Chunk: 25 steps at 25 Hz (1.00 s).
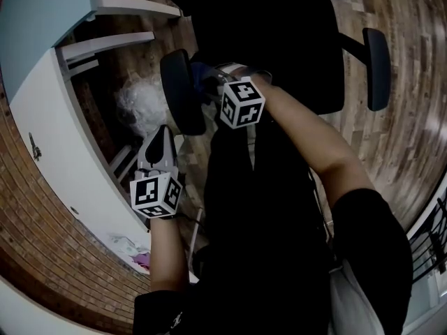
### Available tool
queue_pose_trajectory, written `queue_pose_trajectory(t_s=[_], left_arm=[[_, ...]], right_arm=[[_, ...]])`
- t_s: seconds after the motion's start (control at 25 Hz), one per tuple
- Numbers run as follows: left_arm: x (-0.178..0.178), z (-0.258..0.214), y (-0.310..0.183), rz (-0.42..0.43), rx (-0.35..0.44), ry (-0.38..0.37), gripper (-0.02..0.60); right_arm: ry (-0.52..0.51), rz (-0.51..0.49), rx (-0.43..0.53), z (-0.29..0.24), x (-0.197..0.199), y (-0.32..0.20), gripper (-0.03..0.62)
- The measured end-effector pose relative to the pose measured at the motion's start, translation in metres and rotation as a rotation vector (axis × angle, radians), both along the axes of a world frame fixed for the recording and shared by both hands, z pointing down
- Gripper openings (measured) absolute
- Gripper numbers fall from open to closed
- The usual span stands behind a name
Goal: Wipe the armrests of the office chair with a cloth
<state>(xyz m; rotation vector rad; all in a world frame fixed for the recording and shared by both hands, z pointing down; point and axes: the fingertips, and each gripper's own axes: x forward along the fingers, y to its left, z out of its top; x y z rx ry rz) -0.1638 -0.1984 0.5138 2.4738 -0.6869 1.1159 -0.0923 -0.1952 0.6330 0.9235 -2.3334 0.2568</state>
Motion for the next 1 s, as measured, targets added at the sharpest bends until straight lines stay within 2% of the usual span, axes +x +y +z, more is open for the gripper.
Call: queue_pose_trajectory(t_s=[0.2, 0.32, 0.52, 0.72, 0.84, 1.0], left_arm=[[-0.003, 0.002, 0.0, -0.019, 0.007, 0.0, 0.006], [-0.009, 0.002, -0.002, -0.042, 0.009, -0.003, 0.006], [-0.02, 0.012, -0.005, -0.067, -0.004, -0.016, 0.006], [-0.027, 0.022, -0.008, -0.09, -0.009, -0.022, 0.006], [-0.035, 0.028, -0.009, -0.115, -0.024, -0.021, 0.006], [-0.041, 0.03, -0.008, -0.142, -0.045, -0.009, 0.006]], right_arm=[[0.163, -0.127, -0.005, 0.024, -0.008, -0.011, 0.044], [0.191, -0.167, -0.028, 0.038, -0.009, -0.019, 0.044], [0.217, -0.124, -0.09, 0.068, 0.001, -0.036, 0.044], [0.259, -0.07, -0.208, 0.118, 0.013, -0.049, 0.044], [0.221, -0.036, -0.275, 0.132, 0.017, -0.055, 0.044], [0.192, -0.011, -0.282, 0.124, 0.017, -0.055, 0.044]])
